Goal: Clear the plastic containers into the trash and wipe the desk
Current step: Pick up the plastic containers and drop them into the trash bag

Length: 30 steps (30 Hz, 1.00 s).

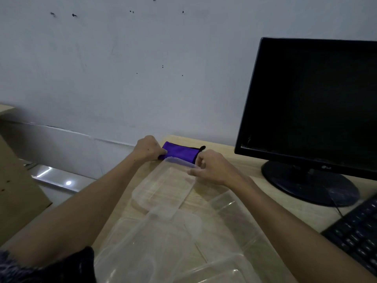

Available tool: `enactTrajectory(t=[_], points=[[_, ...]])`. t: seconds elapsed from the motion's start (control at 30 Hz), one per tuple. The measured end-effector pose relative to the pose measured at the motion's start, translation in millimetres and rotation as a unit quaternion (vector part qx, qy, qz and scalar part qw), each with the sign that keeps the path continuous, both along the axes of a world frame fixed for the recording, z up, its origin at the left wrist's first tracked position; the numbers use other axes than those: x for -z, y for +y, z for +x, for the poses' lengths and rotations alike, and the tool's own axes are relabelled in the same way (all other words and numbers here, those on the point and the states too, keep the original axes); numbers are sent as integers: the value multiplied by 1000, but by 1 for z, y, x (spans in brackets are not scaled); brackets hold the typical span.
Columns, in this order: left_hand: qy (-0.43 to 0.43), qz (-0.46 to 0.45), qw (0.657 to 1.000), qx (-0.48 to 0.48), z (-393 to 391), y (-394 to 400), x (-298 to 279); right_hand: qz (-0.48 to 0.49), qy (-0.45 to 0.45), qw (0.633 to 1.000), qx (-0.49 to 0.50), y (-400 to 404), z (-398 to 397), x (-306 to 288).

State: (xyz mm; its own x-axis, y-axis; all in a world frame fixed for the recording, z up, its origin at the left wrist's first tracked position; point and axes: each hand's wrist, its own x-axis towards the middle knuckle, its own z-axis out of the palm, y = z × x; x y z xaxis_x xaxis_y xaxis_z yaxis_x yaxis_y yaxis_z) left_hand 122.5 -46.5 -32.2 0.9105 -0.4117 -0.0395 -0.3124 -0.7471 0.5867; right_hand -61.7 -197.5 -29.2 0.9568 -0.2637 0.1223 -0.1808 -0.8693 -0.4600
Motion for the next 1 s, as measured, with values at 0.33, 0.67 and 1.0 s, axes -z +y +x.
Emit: enactTrajectory(t=[0.33, 0.67, 1.0], points=[[55, 23, 993, 101, -22, 22, -15, 15, 206, 978, -22, -15, -40, -39], [52, 1, 992, 112, -26, 34, -14, -87, 269, 954, -99, 0, -38, -34], [61, -32, 994, 85, -24, 36, -16, -120, 293, 945, -86, -7, -38, -55]])
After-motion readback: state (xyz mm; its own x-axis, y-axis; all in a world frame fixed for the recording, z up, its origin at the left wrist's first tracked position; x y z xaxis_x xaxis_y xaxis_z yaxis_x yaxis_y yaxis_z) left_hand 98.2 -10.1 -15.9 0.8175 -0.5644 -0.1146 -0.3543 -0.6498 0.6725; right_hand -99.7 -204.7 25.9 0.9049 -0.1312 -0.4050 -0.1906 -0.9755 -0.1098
